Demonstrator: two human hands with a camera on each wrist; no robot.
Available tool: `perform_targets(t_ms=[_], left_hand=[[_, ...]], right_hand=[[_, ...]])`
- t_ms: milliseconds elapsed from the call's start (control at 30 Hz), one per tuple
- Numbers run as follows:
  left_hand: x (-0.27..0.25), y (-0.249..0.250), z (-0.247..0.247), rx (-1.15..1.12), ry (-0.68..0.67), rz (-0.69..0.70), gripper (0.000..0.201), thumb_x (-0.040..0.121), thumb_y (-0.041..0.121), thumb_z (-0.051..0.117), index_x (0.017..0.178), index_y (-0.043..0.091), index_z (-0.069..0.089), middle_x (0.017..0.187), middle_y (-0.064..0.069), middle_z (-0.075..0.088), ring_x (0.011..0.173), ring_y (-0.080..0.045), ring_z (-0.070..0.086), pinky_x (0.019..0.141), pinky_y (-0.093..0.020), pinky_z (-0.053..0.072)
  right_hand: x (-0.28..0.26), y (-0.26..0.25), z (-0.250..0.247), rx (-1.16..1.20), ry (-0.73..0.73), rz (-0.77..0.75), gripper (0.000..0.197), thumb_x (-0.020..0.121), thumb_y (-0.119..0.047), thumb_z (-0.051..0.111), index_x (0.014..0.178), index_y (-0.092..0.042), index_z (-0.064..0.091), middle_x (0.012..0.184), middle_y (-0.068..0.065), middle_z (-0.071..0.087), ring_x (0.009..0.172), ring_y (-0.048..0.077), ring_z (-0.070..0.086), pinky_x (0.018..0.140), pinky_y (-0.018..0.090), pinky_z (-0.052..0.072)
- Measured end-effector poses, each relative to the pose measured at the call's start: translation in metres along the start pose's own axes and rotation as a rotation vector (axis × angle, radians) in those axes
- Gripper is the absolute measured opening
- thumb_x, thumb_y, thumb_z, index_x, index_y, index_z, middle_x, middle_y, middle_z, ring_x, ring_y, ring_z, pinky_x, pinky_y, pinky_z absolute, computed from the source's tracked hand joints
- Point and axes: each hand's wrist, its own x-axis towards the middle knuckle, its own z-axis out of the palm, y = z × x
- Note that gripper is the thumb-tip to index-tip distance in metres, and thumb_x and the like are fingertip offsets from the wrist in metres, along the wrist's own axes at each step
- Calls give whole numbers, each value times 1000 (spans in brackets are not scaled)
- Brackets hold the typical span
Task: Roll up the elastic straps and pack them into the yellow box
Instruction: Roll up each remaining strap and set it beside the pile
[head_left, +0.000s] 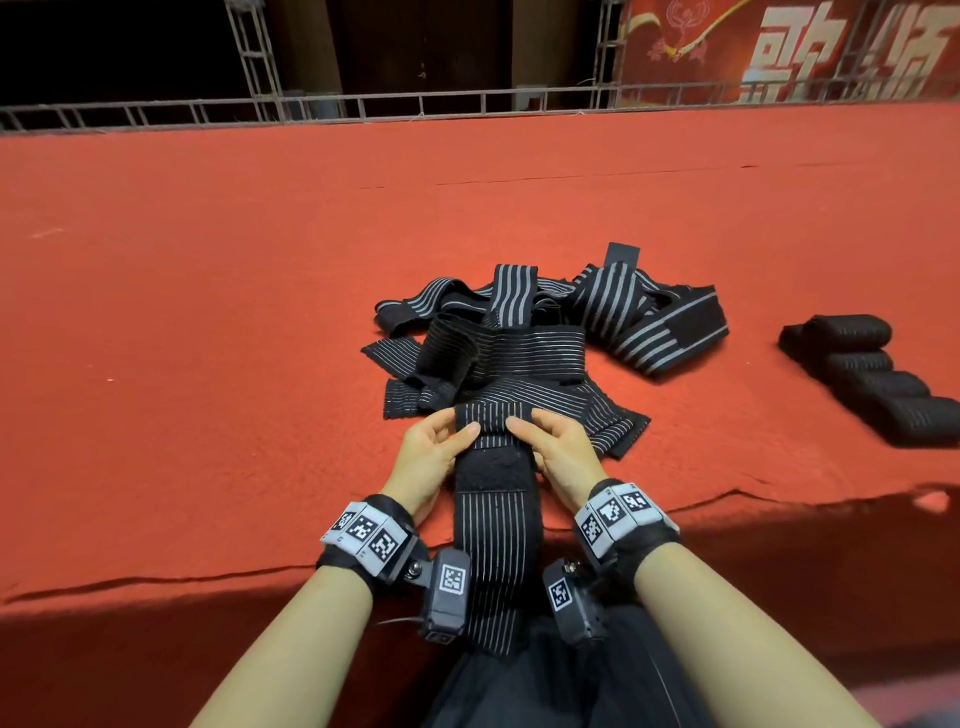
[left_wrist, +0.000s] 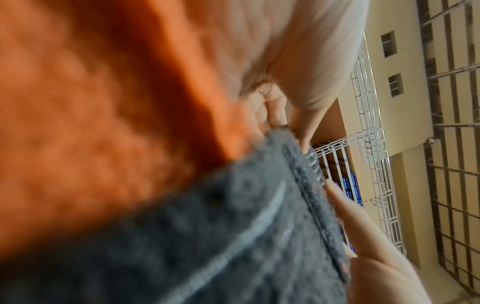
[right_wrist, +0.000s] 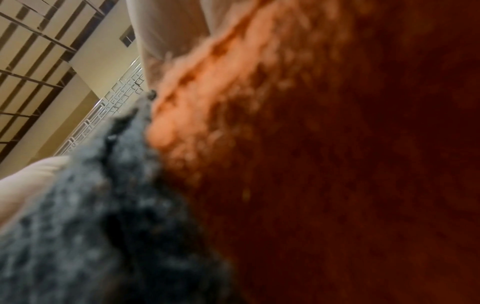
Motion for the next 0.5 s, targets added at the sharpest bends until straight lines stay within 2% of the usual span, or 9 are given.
perform_targets(t_ms=[100,233,367,433,500], left_hand=[[0,-2,-1,58,18,24,27,91,-1,58,118,-1,58,116,-17,67,112,-30,62,98,-40,50],[1,-4,1,164,-21,26,25,94,0,53,119,1,52,115,-18,64,108,-24,61,97,-37,50],[3,-2,8,208,-43,-10,22,96,10,50,117,11,53,113,-8,61,107,-17,57,99,-36,45],[4,0,9,193,-34,-19,21,97,20,51,116,13,57,114,-5,62,108,-14,57,98,-31,44],[5,0,8,253,-39,26,24,97,24,53,116,11,60,115,-5,64,109,-14,57,97,-28,44]], right_hand=[[-1,0,-1,-17,-12,-26,19,89,-6,63,107,-1,67,109,17,71,105,35,66,93,47,51],[-3,-3,-1,-16,-4,-52,17,86,4,61,100,-4,67,101,13,71,99,29,66,90,40,53],[-7,-9,1,-12,-10,-33,29,82,14,55,93,-8,70,89,8,70,83,22,65,70,29,51],[-9,-11,1,-53,-4,-40,32,80,16,52,92,-7,70,86,8,69,69,12,63,55,20,47],[-10,-13,2,-58,-8,-37,33,79,19,49,94,-3,69,78,6,66,51,-1,57,43,13,40]])
